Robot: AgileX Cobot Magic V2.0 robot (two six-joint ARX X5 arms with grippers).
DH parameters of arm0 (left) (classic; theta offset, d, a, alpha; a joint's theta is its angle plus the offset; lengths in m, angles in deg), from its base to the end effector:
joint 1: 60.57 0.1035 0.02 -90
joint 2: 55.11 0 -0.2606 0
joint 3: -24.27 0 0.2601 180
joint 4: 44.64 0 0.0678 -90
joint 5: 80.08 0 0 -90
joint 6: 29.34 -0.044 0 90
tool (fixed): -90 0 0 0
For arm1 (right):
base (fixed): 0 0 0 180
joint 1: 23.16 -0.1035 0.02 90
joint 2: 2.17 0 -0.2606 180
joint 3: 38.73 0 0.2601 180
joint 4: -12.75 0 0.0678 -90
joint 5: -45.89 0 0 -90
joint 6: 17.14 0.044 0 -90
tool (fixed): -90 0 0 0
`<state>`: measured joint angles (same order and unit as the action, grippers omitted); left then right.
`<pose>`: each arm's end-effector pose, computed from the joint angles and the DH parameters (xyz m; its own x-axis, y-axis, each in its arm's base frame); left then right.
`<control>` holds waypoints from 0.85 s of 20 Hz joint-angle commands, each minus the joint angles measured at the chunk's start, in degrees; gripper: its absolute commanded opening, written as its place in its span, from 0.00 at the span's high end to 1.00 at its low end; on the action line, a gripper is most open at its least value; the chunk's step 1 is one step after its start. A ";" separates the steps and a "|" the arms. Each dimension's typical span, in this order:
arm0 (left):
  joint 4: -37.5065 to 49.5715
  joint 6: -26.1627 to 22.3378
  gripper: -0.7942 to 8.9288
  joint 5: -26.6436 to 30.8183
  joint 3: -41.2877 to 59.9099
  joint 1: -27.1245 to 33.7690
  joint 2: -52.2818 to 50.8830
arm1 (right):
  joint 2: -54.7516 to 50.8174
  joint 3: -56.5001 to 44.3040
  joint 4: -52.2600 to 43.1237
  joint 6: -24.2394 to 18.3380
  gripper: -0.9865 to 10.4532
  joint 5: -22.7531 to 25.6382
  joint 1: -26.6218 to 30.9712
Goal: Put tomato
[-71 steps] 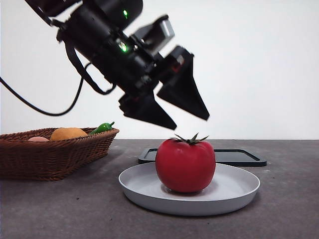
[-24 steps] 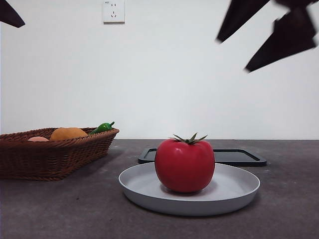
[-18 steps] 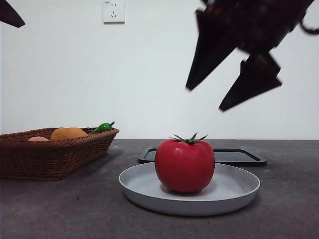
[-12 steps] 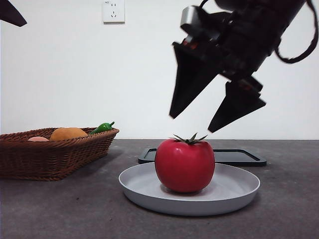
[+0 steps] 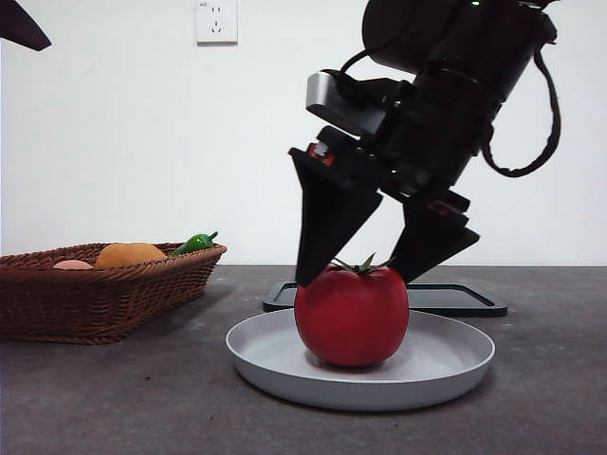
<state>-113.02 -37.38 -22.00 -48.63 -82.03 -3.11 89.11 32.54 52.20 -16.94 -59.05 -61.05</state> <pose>0.1531 -0.0852 0.3241 0.3404 -0.7020 -0.6256 0.7327 0.6150 -0.2913 0.2505 0.2093 0.1800 0.2291 0.5050 -0.8322 -0.6944 0.6839 0.2238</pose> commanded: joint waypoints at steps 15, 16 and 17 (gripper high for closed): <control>0.66 -0.50 0.44 -0.50 -1.03 -0.22 0.35 | 3.10 2.69 0.17 0.61 0.75 2.43 -0.76; 0.66 -0.48 0.44 -0.50 -1.03 -0.22 0.35 | 2.27 3.69 0.59 0.59 0.75 2.58 -0.76; 0.66 -0.48 0.44 -0.50 -1.03 -0.22 0.35 | 1.18 5.38 1.33 0.42 0.75 3.10 -0.66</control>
<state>-113.00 -37.38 -22.02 -48.63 -82.03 -3.11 90.93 36.17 54.49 -16.72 -55.97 -61.31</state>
